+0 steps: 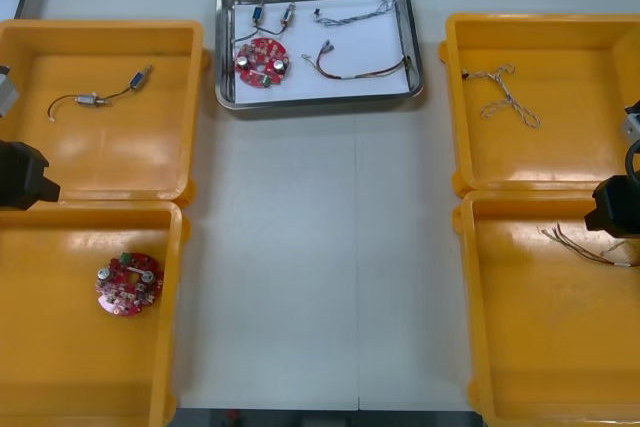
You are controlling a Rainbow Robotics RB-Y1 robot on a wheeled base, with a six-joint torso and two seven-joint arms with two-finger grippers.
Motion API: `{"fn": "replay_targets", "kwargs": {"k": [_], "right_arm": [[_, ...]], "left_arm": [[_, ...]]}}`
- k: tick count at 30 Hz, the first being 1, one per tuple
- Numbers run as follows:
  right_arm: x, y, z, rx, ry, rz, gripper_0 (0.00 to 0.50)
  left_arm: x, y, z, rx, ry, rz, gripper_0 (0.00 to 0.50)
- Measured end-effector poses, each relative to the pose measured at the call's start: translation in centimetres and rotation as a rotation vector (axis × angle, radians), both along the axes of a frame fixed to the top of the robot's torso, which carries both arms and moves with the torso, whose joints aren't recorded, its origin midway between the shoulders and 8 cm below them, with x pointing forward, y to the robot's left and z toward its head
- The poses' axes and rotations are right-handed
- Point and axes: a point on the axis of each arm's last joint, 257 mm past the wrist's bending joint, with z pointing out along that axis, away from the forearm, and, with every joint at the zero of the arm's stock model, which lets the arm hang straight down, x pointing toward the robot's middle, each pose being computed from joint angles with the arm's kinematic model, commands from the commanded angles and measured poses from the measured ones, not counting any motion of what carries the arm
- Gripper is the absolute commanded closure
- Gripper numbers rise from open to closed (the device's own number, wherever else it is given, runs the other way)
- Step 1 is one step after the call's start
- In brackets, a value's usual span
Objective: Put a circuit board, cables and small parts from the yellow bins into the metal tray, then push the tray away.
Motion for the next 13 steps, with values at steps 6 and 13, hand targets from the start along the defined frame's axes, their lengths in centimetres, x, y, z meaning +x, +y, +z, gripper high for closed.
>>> {"fn": "replay_targets", "kwargs": {"k": [6, 13], "right_arm": [[0.00, 0.00, 0.00, 0.000, 0.000, 0.000, 0.000], [0.00, 0.00, 0.00, 0.000, 0.000, 0.000, 0.000]], "left_arm": [[0.00, 0.00, 0.00, 0.000, 0.000, 0.000, 0.000], [0.00, 0.00, 0.00, 0.000, 0.000, 0.000, 0.000]]}}
